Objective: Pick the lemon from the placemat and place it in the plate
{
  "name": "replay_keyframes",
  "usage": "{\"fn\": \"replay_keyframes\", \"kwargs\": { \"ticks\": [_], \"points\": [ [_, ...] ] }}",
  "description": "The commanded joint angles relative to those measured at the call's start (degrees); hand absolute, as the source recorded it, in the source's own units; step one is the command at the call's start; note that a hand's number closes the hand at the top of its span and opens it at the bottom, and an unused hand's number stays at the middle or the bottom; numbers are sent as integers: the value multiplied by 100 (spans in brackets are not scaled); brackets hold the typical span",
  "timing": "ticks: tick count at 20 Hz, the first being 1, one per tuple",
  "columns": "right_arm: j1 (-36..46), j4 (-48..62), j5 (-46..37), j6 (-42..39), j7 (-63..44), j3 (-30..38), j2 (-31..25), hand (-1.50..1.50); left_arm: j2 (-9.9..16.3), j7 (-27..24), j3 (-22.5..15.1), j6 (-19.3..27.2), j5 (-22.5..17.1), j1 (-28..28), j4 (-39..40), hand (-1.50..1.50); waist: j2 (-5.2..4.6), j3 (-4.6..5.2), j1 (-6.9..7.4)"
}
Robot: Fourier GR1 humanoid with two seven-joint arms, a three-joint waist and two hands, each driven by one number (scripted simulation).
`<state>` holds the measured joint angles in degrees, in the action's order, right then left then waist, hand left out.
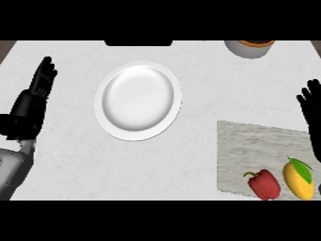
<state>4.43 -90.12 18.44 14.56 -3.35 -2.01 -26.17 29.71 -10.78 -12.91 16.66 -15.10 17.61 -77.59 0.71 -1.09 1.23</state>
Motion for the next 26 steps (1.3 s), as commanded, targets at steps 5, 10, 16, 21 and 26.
{"fn": "replay_keyframes", "kwargs": {
  "ticks": [5,10,16,21,26],
  "points": [
    [-50,-1266,1892,-860,153,754,553,-150,416,-83,-29,239,519,-1178,157,0,6,95,-163],
    [-1172,-2018,64,541,1337,1154,436,-150,421,-167,-18,99,368,-1830,178,0,20,113,-319],
    [-2983,-3226,347,284,2627,1156,1647,-150,497,143,-60,379,568,-2339,-700,0,-16,101,-247],
    [-4154,-3649,547,-920,2287,1472,895,-150,293,-7,28,242,577,-2297,-476,0,-42,109,-239],
    [-4557,-3750,-366,-1028,1498,1670,-30,-150,287,34,1,250,695,-2185,-440,0,-75,119,-209]
  ]
}}
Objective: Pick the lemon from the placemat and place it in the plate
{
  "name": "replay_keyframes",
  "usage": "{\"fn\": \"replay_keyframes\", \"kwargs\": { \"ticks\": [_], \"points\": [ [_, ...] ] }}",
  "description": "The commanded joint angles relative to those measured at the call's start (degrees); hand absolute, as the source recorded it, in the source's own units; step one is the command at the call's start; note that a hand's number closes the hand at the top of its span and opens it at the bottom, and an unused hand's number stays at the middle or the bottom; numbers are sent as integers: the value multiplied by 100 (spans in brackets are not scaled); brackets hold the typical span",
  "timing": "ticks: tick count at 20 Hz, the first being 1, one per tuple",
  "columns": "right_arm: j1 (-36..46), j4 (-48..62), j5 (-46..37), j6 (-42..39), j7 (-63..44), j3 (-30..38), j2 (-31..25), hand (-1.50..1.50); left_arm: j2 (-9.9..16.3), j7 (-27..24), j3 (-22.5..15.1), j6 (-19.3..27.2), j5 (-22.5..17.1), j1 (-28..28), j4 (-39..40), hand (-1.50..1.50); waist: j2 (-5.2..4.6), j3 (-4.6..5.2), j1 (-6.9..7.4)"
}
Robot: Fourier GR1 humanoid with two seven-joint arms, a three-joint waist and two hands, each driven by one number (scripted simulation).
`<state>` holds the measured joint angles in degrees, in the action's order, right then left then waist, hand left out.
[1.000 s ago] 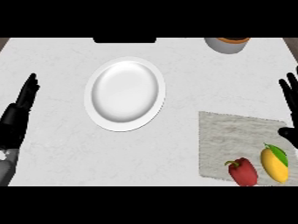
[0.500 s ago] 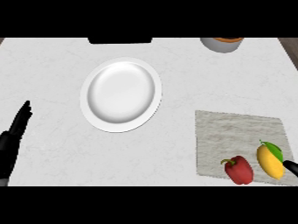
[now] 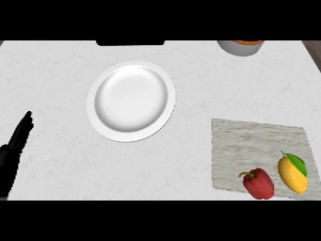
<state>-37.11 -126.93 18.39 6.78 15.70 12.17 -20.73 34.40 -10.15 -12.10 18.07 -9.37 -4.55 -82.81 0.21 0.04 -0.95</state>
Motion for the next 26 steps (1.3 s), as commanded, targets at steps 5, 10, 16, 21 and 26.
{"fn": "replay_keyframes", "kwargs": {
  "ticks": [5,10,16,21,26],
  "points": [
    [-565,-527,-989,-208,-1561,282,-1039,-150,-107,-51,42,-111,73,26,86,0,-28,6,83],
    [276,-148,-842,-554,-2868,546,-1862,-150,-215,-121,34,-171,232,173,246,0,-51,3,161],
    [549,35,-1373,-1003,-3536,-204,-1945,-150,-169,5,185,-344,211,26,24,0,-31,-3,159],
    [1169,613,-1362,-1704,-4079,-94,-2575,-150,-366,5,170,-262,408,157,161,0,-38,-1,149],
    [1751,1555,-1997,-2139,-3638,-568,-2350,-150,-327,-195,488,-563,300,-55,112,0,-25,-4,136]
  ]
}}
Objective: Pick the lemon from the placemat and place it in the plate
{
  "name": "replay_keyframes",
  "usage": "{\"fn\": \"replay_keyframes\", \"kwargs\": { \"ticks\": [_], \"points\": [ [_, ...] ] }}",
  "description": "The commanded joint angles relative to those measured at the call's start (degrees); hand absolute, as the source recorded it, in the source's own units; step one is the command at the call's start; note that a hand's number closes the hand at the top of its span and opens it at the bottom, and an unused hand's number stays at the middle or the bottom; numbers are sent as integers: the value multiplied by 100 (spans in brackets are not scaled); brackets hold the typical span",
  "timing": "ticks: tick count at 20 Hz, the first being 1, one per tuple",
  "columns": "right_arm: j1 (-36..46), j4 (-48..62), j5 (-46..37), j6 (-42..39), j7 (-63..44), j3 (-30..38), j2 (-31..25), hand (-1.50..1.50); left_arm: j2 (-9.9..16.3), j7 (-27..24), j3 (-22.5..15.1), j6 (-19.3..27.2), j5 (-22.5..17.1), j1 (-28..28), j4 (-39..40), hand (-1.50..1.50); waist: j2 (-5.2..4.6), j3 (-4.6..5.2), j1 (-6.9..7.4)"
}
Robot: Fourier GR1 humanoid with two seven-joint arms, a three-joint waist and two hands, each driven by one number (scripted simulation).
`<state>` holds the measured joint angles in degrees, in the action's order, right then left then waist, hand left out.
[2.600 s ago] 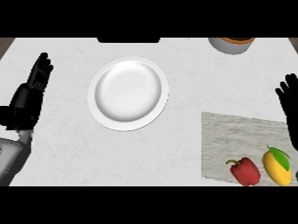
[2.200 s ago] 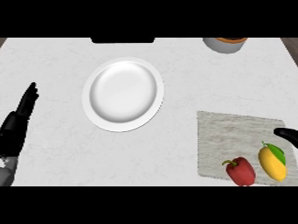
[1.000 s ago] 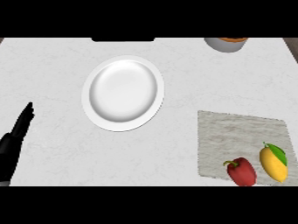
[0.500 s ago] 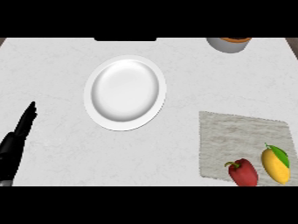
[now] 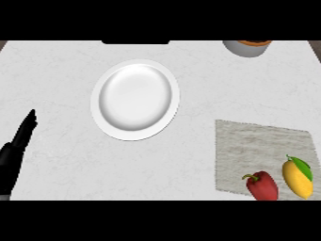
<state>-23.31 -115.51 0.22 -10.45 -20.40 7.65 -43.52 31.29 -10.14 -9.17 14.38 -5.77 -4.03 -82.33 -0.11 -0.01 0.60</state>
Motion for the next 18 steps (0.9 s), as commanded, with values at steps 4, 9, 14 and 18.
{"fn": "replay_keyframes", "kwargs": {
  "ticks": [4,9,14,18],
  "points": [
    [1025,1032,-720,-515,68,-503,371,-150,-344,-69,154,-133,271,135,362,0,4,1,-29],
    [1041,1134,-689,-1177,200,-238,443,-150,-448,126,266,-159,565,68,72,0,10,2,-63],
    [1604,1748,-1095,-1343,236,-466,910,-150,-510,227,517,-425,595,78,-90,0,9,1,-46],
    [1011,1620,-1711,-1167,689,-489,1257,-150,-538,199,621,-645,671,-448,-490,0,17,0,-58]
  ]
}}
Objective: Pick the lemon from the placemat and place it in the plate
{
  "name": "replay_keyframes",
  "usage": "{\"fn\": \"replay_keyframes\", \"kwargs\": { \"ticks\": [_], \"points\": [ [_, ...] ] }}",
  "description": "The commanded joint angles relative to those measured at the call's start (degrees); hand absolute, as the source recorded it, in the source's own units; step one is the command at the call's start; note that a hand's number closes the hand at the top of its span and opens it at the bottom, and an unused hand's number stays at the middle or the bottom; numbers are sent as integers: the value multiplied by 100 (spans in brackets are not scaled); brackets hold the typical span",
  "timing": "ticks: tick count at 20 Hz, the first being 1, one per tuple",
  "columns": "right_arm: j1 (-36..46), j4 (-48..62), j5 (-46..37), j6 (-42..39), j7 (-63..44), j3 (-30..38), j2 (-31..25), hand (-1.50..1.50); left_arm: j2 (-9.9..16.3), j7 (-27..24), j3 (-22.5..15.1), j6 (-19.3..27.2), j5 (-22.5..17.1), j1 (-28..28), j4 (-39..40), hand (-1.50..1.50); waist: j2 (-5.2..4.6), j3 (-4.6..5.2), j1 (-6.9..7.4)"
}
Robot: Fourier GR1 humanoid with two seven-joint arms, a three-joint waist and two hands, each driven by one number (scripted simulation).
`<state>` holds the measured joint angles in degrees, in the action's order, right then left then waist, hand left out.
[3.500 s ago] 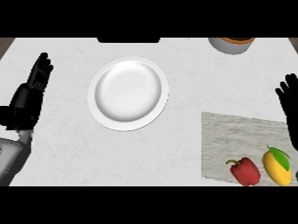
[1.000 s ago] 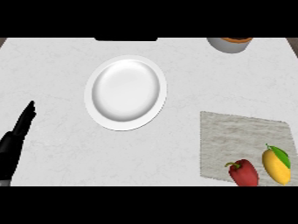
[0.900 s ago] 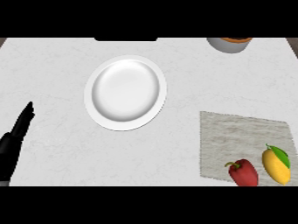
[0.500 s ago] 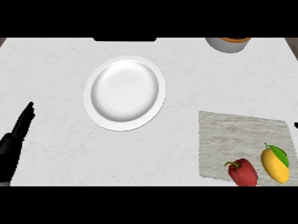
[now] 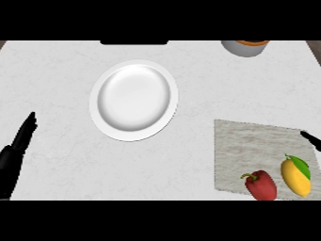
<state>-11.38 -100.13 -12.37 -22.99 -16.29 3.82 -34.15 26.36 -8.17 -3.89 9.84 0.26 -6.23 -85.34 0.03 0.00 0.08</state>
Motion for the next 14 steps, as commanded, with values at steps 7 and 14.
{"fn": "replay_keyframes", "kwargs": {
  "ticks": [7,14],
  "points": [
    [222,677,-796,-147,511,154,609,-150,-293,20,513,-425,265,76,41,0,-1,0,-10],
    [132,1155,-1056,116,1614,217,823,150,-354,189,673,-562,370,251,58,0,-2,-2,-22]
  ]
}}
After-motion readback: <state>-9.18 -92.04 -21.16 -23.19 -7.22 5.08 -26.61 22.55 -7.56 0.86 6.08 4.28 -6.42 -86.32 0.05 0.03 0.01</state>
